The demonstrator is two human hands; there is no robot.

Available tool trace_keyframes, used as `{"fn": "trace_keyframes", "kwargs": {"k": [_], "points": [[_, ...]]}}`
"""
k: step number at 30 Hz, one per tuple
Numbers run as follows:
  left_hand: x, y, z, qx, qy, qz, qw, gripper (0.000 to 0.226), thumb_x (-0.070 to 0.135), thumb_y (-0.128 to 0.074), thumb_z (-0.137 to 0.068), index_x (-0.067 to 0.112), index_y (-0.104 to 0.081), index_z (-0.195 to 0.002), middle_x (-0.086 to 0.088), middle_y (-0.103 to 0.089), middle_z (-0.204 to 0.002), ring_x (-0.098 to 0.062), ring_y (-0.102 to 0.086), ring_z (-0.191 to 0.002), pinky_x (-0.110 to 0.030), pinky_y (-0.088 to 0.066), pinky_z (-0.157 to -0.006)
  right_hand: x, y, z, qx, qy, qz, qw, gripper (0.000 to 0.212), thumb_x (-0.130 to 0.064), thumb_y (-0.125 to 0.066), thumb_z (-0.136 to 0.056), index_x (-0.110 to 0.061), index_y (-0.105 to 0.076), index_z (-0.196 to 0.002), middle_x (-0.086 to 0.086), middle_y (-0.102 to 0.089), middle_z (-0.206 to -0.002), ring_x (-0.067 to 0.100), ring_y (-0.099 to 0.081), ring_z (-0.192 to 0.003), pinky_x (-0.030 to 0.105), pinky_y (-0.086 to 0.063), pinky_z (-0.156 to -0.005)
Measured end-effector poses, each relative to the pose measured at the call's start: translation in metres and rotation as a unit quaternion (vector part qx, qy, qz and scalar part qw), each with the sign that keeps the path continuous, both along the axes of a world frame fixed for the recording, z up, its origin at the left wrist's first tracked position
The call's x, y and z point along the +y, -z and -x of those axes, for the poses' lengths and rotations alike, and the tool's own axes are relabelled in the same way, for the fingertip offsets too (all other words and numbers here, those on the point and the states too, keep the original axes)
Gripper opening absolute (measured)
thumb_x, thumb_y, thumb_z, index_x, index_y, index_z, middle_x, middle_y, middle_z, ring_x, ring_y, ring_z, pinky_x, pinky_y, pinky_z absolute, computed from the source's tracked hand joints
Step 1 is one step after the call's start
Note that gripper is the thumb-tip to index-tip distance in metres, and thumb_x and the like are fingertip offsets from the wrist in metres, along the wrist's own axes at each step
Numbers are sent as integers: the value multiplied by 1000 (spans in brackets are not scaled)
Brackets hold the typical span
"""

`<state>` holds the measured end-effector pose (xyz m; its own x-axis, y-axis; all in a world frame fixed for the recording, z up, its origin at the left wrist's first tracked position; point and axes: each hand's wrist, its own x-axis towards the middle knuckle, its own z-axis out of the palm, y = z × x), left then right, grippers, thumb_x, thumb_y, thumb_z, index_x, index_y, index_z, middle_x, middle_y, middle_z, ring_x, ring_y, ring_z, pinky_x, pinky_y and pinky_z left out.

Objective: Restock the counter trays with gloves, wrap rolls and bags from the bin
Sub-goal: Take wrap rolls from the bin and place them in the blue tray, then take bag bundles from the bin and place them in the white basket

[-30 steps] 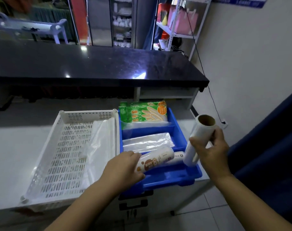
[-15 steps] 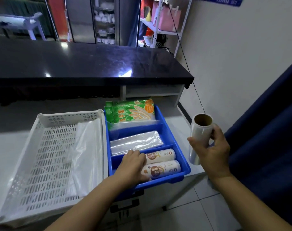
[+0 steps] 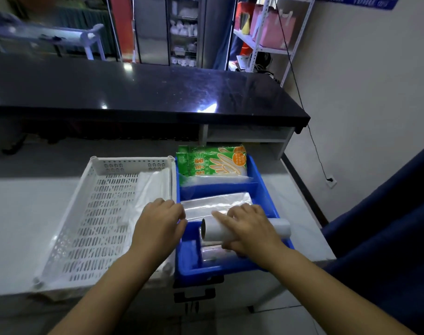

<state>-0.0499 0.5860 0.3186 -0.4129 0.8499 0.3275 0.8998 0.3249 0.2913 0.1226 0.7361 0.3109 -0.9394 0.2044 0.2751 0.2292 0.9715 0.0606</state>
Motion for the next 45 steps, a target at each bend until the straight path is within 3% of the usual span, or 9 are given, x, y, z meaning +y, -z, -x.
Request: {"fn": "trace_keyframes", "kwargs": {"k": [5, 10, 14, 21, 27, 31, 36, 40, 45], "points": [[-19, 1, -4, 3, -30, -6, 1000, 12, 12, -76, -70, 12, -64, -68, -2, -64, -63, -26, -55, -61, -36, -48, -57, 8, 26, 7, -132, -20, 49, 990, 74, -52, -56, -81, -32, -22, -143, 5, -53, -119, 25, -47, -108, 42, -34, -94], [-32, 5, -12, 4, -53, -1, 999, 12, 13, -75, -71, 14, -64, -68, 1, -64, -63, -21, -55, -61, -33, -45, -55, 13, 33, 9, -167, -42, 85, 981, 72, -51, -51, -86, -31, -15, -145, 2, -46, -130, 22, -41, -116, 38, -31, -100], [-52, 5, -19, 6, -92, 18, 996, 14, 12, -76, -70, 14, -62, -67, 1, -62, -61, -21, -55, -60, -36, -49, -54, 10, 22, 15, -158, -65, 82, 982, 68, -53, -51, -85, -26, -27, -143, 2, -48, -132, 23, -44, -118, 38, -33, -101], [-122, 5, -37, 28, -229, 28, 973, 11, 21, -60, -77, 14, -60, -67, -2, -58, -65, -25, -55, -62, -35, -45, -54, -43, -3, 61, -89, -206, 31, 974, 36, -21, -71, -76, -15, -65, -111, 5, -70, -94, 27, -64, -80, 39, -55, -68], [-215, 12, -50, 18, -360, 28, 932, 23, 30, -45, -79, 16, -59, -68, -3, -58, -66, -25, -55, -63, -33, -43, -53, -125, 2, 100, -121, -308, 3, 943, 22, -19, -74, -71, -21, -66, -91, -1, -66, -80, 20, -60, -71, 30, -51, -60], [-294, 21, -52, 16, -447, 13, 894, 14, 24, -54, -79, 16, -57, -67, -3, -57, -67, -24, -53, -63, -30, -36, -52, -187, 10, 125, -120, -368, -4, 922, 20, -11, -74, -59, -18, -61, -71, -1, -59, -64, 20, -53, -56, 25, -37, -48], [-403, 31, -53, -4, -548, 12, 837, 31, 30, -41, -79, 11, -63, -68, -6, -61, -68, -29, -56, -65, -38, -45, -51, -274, 25, 164, -170, -432, -2, 886, 13, -21, -70, -72, -22, -64, -83, -3, -61, -77, 17, -56, -69, 29, -46, -57], [-480, 45, -53, -43, -596, 48, 801, 17, 20, -53, -76, 10, -63, -66, -6, -60, -66, -28, -58, -63, -35, -43, -48, -354, 45, 196, -198, -478, -18, 855, 21, -25, -48, -89, -22, -59, -107, -1, -60, -99, 19, -52, -88, 33, -47, -74], [-555, 80, -46, -120, -638, 68, 758, 8, 7, -71, -74, 10, -67, -68, -7, -63, -69, -31, -61, -67, -33, -45, -49, -440, 81, 233, -241, -506, 14, 828, 28, -21, -46, -91, -20, -62, -114, 4, -64, -104, 26, -57, -95, 38, -47, -79]]}}
